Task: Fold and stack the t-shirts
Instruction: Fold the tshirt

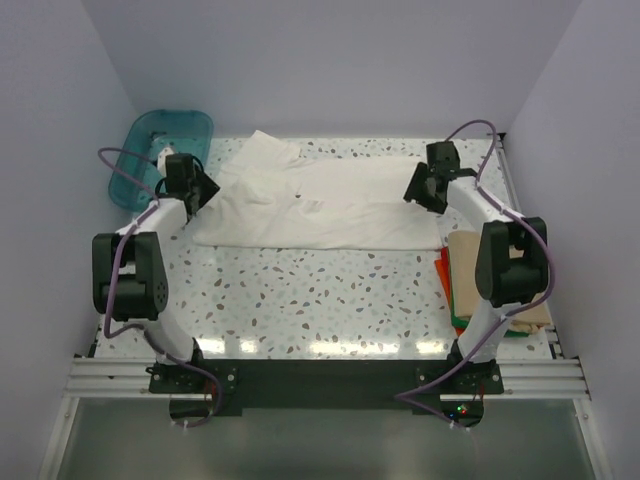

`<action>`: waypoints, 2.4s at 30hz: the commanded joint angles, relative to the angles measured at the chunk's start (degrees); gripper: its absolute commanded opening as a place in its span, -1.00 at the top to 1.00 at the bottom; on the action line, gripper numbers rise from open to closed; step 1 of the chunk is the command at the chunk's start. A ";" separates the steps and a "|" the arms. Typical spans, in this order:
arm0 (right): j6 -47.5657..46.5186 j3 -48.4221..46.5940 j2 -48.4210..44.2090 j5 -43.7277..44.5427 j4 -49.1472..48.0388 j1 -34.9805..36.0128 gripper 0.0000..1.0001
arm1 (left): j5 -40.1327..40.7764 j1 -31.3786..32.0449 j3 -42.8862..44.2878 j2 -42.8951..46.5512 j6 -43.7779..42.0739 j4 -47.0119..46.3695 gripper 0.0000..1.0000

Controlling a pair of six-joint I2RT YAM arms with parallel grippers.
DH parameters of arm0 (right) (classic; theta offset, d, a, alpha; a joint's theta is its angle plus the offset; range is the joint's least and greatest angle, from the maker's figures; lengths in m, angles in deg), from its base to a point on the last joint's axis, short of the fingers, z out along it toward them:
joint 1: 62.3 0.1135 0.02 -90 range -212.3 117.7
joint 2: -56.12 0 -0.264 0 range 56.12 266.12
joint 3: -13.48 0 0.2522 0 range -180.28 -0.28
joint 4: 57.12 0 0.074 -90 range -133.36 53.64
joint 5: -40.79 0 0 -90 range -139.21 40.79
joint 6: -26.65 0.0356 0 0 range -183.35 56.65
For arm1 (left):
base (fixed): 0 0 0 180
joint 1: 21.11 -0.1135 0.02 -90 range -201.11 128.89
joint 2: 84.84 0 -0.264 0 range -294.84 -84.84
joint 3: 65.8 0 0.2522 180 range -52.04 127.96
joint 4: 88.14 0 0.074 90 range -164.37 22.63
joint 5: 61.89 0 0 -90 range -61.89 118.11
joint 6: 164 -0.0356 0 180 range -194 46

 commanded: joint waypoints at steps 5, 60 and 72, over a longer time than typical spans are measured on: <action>2.49 -4.25 5.18 -4.41 -3.10 -5.66 -0.25 | -3.78 0.85 12.76 -11.85 -8.94 1.38 -0.05; 1.97 -6.01 8.78 -7.22 -4.15 -9.27 0.74 | -7.73 1.12 15.41 -16.61 -11.05 1.48 1.00; 1.96 -5.65 7.73 -7.48 -3.89 -9.27 1.00 | -8.17 1.12 14.44 -14.06 -10.61 1.83 1.00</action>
